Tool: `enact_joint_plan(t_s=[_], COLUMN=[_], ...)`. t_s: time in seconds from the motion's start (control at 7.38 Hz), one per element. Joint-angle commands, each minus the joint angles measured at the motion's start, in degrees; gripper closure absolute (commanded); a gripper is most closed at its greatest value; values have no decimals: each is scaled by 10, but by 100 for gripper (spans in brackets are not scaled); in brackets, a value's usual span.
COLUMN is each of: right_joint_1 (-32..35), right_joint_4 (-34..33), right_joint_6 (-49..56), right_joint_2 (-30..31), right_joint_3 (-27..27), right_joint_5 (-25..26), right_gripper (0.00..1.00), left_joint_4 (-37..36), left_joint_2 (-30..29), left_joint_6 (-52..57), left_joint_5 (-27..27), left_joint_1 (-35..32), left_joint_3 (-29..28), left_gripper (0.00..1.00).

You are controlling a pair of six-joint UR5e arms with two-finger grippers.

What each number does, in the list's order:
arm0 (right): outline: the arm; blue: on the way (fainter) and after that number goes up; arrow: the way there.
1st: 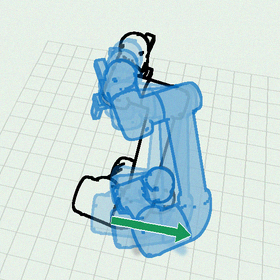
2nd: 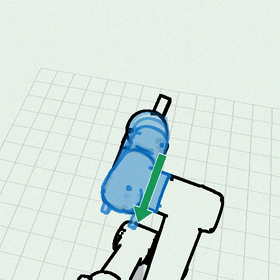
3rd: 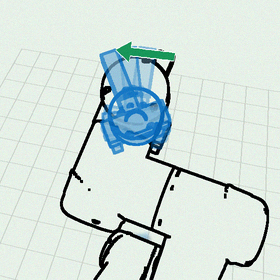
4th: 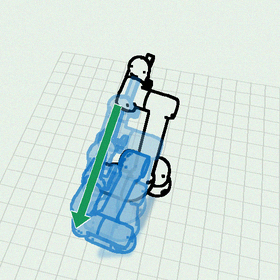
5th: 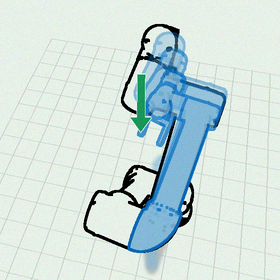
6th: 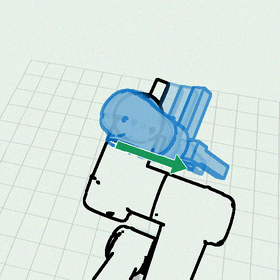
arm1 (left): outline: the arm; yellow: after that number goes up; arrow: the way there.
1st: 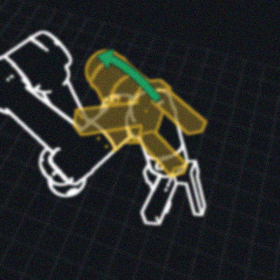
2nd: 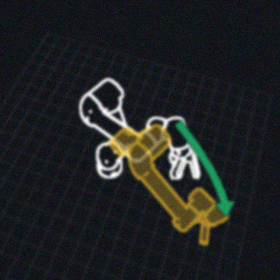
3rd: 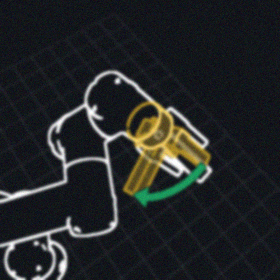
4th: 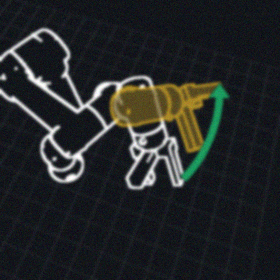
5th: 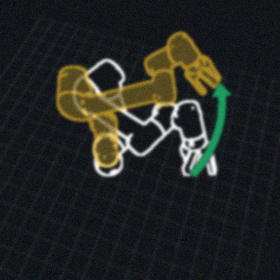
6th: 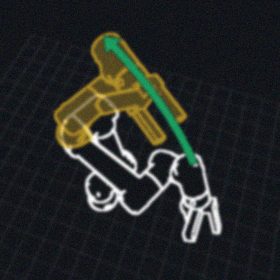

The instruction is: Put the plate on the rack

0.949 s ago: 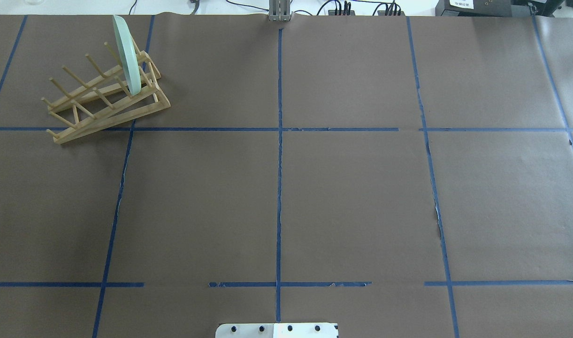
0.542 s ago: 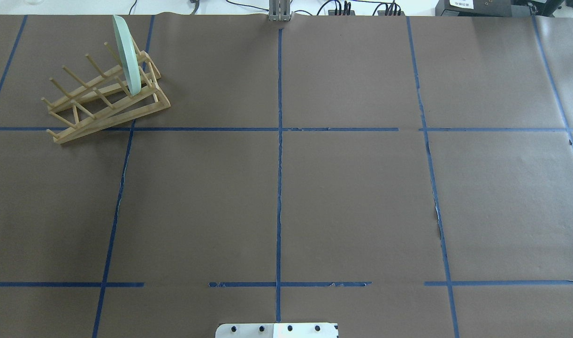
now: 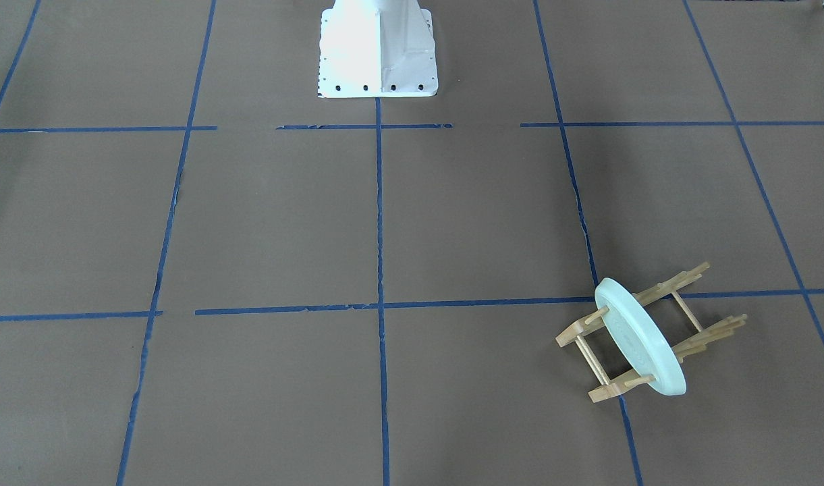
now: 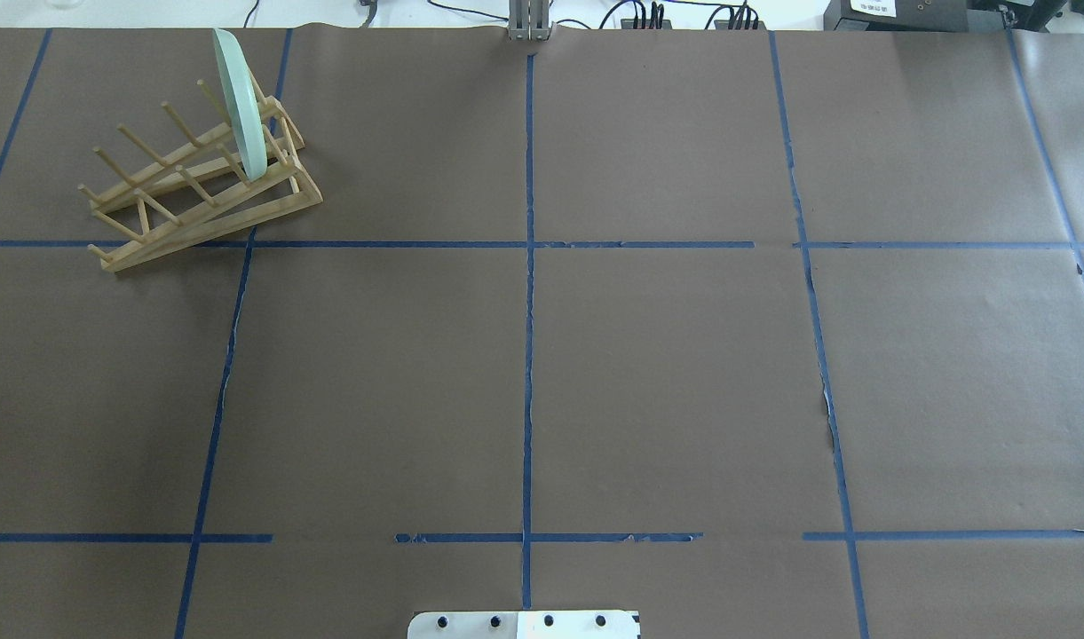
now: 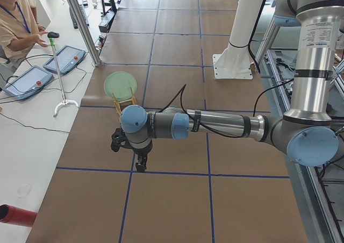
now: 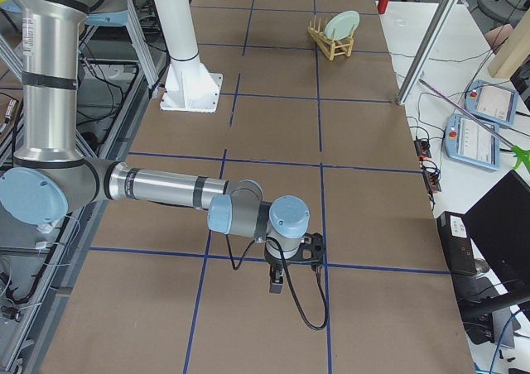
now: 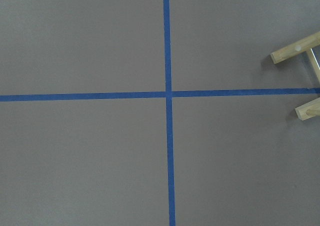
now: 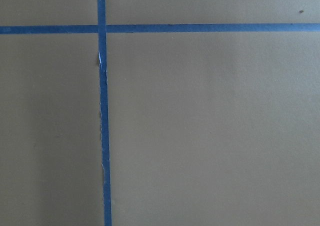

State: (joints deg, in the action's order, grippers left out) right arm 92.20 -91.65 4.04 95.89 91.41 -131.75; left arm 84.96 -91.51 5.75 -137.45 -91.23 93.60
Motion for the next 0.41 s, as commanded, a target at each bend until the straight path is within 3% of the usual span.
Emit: enact_joint_plan(t_s=[0.0,0.27], right_joint_1=[0,0], right_joint_4=[1,0], right_joint_6=[0,-1], right_joint_2=[0,0], right_joint_3=[0,0], right_joint_5=[0,0], right_gripper=[0,0], left_joint_4=[-1,0], left_joint_2=[-1,-2], left_joint_6=[5,6], left_joint_5=[-3,2], left_joint_1=[0,-1], left_joint_3=[-3,-2], left_gripper=[0,0])
